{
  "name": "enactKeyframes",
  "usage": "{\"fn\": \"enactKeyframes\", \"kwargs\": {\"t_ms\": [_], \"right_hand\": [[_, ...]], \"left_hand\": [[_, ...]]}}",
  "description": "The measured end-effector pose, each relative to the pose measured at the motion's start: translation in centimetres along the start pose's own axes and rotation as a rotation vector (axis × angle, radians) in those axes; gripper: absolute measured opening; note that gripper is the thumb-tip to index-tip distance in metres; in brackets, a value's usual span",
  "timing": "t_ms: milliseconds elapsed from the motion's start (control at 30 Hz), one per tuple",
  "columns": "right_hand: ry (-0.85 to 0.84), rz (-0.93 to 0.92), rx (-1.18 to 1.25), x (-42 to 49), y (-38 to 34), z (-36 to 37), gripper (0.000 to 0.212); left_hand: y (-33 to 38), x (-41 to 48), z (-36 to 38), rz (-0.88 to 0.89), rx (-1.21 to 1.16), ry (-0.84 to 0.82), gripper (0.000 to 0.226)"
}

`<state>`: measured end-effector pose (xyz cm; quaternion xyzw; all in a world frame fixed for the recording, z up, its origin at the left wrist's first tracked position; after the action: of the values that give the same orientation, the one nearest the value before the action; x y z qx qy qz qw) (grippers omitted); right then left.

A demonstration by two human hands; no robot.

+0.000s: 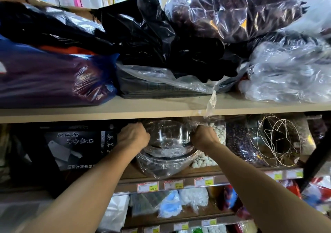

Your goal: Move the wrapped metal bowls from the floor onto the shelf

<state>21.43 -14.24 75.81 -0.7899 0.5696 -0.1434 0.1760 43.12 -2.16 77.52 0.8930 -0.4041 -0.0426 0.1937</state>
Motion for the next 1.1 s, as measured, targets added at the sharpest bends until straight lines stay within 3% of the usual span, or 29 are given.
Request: {"fn": "enactKeyframes", "kwargs": {"t_ms": [200, 400, 833, 1100], "right_hand": [[0.133, 0.007, -0.001, -1.2, 0.0, 0.4, 0.022], [0.062, -0.003, -0.067, -2.2, -0.6, 1.4, 0.017], [0.103, -0.064, -0.134, -3.0, -0.5, 2.0, 0.018], [-0.02, -0.113, -0.171, -3.2, -1.5, 1.5, 0.024]], "left_hand": [[-0.7, -1.1, 0.8, 0.059, -0.051, 0.096, 0.025], [-0.1, -2.5, 1.8, 0.086, -0.008, 0.09, 0.023], [-0.1, -3.6, 2.2, 0.155, 0.116, 0.168, 0.029], [0.5, -3.7, 2.3, 0.101, 0.19, -0.009, 0.031]]}}
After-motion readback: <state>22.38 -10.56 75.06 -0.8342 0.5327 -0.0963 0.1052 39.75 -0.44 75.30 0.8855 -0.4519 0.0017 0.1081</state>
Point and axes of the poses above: each hand's wrist, its own x-axis towards the middle knuckle, its own z-axis out of the palm, y = z × x, the point moved 8 cm from there along x, towards the middle knuckle, and after that the axes turned 6 degrees about -x, right-handed, at the moved point
